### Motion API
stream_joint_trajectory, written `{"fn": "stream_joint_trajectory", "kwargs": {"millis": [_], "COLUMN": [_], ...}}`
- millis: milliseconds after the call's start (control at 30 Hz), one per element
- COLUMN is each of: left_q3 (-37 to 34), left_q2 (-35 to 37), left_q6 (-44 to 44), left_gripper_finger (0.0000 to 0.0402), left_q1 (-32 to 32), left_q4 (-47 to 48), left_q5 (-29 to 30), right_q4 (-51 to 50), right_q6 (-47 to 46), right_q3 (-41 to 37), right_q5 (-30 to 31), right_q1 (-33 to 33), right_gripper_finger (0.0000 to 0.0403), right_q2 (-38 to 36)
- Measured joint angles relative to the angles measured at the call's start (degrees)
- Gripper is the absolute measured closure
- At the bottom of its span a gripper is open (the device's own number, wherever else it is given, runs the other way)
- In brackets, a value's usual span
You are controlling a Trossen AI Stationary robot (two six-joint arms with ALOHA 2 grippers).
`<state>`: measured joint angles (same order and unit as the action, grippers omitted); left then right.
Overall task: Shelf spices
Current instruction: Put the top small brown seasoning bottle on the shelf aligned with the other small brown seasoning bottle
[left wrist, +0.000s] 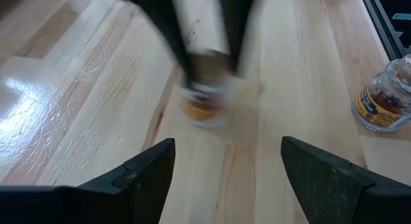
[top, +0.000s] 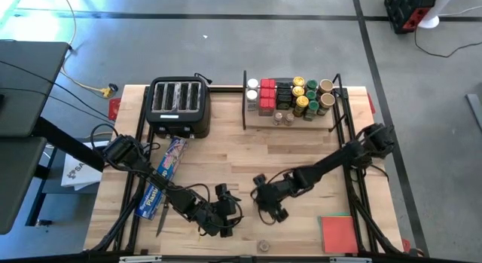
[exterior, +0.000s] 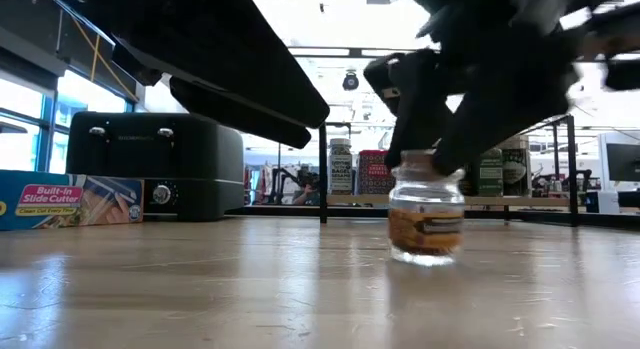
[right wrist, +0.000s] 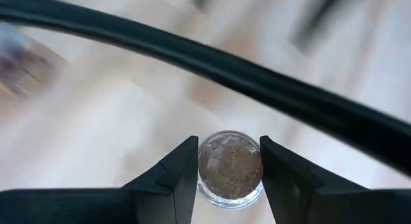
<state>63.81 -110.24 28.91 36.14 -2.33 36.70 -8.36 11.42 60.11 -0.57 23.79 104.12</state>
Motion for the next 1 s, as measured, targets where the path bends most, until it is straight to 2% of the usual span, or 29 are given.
{"fn": "stream_joint_trajectory", "kwargs": {"millis": [167,400,800,1000], "left_q3": [0.0,0.0,0.0,0.0], "left_q2": [0.0,0.0,0.0,0.0], "left_q6": [0.0,0.0,0.7,0.9], "left_gripper_finger": [0.0122,0.0122,0.0122,0.0122], "left_q1": [0.0,0.0,0.4,0.5], "left_q4": [0.0,0.0,0.0,-0.1], "left_q5": [0.0,0.1,0.3,1.1], "right_q4": [-8.3,-15.5,-15.8,-10.1], "right_q6": [0.3,0.2,2.1,3.2], "right_q3": [-0.4,-0.4,-0.3,-0.3], "right_q5": [4.6,4.9,5.9,6.6], "right_q1": [-4.1,-10.1,-23.7,-31.9], "right_gripper_finger": [0.0259,0.0269,0.027,0.027], "right_q2": [-4.7,-10.6,-15.5,-15.4]}}
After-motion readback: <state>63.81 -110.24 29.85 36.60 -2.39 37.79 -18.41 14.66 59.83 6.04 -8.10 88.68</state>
